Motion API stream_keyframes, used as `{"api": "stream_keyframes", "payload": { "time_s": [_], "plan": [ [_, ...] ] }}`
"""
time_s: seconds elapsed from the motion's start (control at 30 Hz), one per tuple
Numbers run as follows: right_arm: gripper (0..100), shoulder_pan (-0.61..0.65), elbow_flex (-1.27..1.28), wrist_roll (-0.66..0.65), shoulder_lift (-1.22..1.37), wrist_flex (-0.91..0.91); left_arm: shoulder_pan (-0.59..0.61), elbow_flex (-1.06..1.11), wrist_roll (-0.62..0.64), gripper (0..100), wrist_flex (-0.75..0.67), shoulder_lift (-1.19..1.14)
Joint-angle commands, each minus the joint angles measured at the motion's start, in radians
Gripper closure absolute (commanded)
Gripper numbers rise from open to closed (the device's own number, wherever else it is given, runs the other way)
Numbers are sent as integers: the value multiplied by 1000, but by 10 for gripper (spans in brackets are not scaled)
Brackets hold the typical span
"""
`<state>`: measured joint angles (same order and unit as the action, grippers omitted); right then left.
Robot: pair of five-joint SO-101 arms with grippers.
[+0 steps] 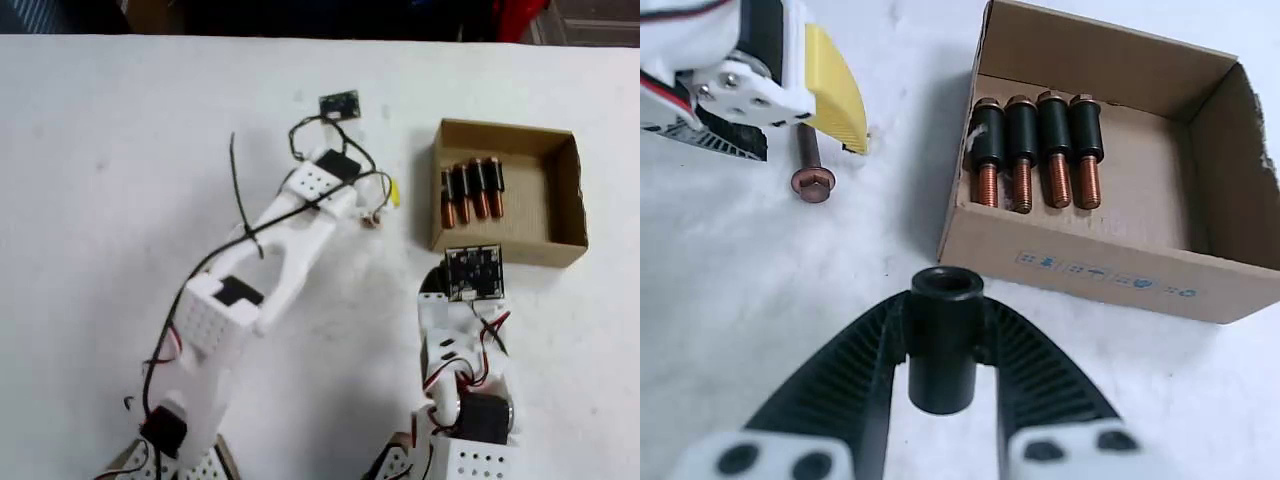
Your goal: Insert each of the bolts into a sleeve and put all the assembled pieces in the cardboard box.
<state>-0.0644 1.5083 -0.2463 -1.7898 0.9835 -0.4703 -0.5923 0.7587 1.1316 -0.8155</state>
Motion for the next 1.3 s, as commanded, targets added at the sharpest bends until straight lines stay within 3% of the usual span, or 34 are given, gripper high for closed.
{"api": "stream_keyframes", "payload": {
  "time_s": [0.0,0.13,0.5,1.27],
  "plan": [
    [981,-10,-8,-8,-10,-24,10,-120,18,736,-18,-33],
    [981,-10,-8,-8,-10,-22,22,-183,72,767,-18,-87],
    [981,-8,-8,-8,-10,-22,31,-207,74,897,26,-131],
    [981,-12,-8,-8,-10,-24,21,-164,68,902,109,-133]
  ]
}}
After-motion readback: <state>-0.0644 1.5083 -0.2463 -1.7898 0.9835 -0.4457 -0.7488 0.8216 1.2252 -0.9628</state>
